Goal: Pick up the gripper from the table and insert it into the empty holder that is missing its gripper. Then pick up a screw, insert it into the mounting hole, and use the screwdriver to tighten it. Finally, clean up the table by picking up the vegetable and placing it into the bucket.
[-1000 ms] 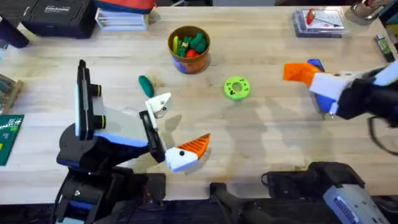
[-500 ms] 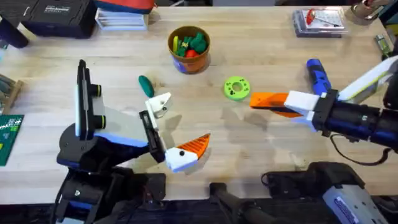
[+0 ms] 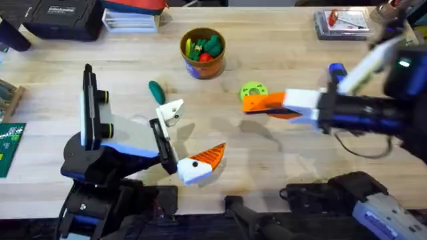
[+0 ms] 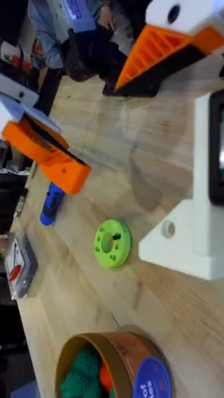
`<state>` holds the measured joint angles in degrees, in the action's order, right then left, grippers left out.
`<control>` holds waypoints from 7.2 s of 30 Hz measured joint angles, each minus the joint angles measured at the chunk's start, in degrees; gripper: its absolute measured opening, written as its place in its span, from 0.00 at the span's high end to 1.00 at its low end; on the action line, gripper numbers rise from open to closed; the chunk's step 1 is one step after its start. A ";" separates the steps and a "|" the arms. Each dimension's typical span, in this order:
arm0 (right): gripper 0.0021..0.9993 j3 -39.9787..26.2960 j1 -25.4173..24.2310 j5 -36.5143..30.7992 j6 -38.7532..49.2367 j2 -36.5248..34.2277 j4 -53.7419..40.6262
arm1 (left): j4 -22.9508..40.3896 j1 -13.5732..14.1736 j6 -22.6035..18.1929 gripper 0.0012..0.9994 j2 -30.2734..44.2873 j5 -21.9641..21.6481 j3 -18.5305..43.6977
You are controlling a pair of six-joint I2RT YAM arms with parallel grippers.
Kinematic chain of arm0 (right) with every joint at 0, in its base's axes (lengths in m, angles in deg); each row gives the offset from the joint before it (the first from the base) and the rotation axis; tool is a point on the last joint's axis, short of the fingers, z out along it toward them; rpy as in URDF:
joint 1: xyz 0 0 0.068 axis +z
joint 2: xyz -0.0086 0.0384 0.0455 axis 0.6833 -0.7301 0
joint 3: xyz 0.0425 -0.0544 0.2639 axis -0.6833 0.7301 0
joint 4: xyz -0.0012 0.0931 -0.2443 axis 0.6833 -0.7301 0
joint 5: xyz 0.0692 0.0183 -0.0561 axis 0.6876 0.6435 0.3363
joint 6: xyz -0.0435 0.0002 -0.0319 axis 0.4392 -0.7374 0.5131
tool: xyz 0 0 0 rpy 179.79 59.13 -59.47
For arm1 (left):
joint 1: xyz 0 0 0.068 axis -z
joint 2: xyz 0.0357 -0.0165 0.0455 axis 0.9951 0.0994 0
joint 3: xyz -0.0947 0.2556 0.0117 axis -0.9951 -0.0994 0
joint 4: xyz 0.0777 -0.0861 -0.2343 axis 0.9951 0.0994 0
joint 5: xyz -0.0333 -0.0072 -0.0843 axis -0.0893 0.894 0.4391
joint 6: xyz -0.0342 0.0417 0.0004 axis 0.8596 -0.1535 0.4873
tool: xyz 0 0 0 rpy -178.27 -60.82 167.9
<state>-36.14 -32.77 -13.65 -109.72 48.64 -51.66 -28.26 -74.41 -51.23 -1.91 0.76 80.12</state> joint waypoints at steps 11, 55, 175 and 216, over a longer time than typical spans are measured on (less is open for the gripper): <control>1.00 0.04 15.08 4.93 -8.21 -21.42 26.86 | 0.00 0.00 0.13 0.01 0.00 0.04 0.00; 1.00 0.15 18.98 23.49 -33.21 -51.00 71.35 | -0.01 -0.33 1.93 0.01 0.04 -1.26 0.00; 0.51 -24.79 28.28 -55.77 26.75 -46.02 -5.89 | 0.04 0.11 0.76 0.01 0.00 -0.03 0.04; 0.82 -24.79 28.28 -56.16 26.75 -53.50 -4.93 | 0.04 0.11 0.76 0.01 0.00 -0.04 0.04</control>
<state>-60.92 -4.50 -69.80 -82.97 -4.85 -56.59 -28.22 -74.30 -50.46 -1.91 0.72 80.16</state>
